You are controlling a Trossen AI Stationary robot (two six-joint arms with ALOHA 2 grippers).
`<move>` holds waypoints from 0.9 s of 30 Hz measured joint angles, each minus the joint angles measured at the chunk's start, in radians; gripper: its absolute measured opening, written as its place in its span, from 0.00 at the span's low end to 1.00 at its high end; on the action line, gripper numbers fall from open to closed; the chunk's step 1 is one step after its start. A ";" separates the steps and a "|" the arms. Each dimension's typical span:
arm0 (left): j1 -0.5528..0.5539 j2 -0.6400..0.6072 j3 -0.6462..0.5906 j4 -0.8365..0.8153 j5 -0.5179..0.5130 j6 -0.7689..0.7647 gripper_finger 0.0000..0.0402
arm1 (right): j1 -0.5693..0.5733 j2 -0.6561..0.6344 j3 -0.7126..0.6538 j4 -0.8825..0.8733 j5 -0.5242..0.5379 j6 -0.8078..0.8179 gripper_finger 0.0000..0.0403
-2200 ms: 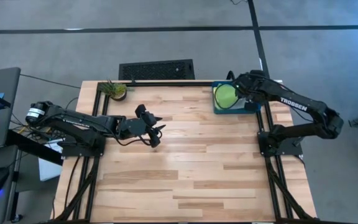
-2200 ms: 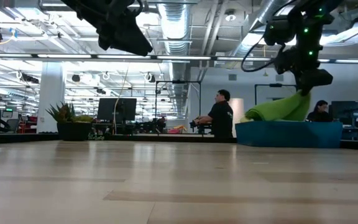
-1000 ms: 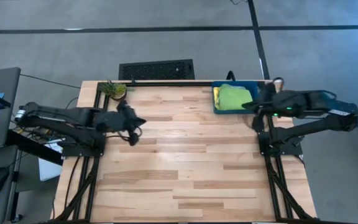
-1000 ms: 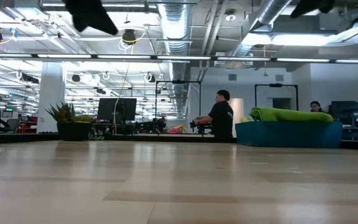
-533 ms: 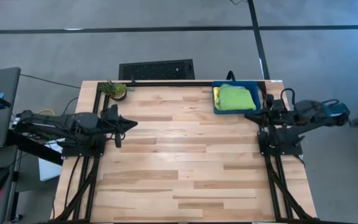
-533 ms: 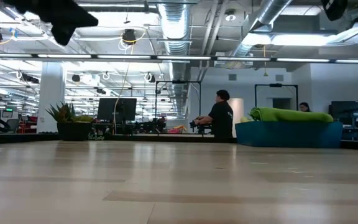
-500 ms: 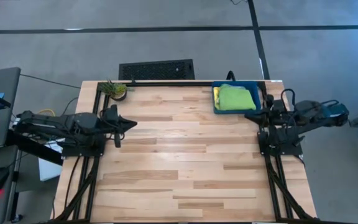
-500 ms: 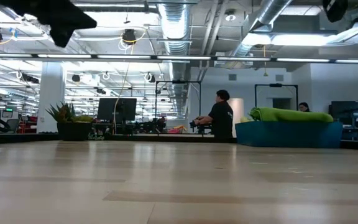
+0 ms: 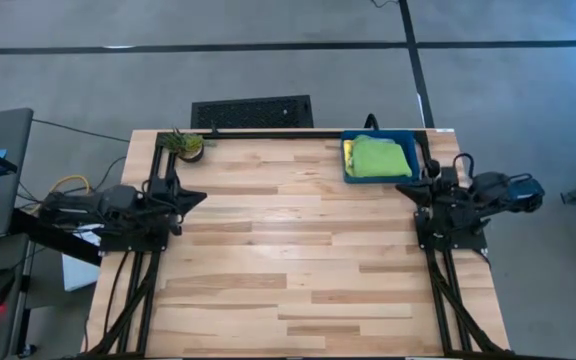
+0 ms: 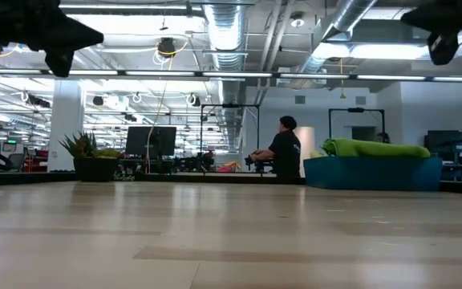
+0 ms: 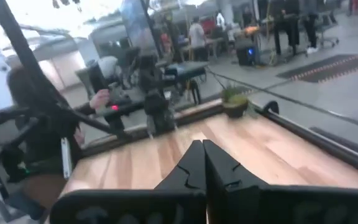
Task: Fold microfiber towels
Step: Return to Home Position
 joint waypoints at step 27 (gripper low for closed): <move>0.001 -0.097 -0.203 0.022 -0.016 0.082 0.00 | 0.001 0.006 -0.376 0.265 0.008 0.058 0.02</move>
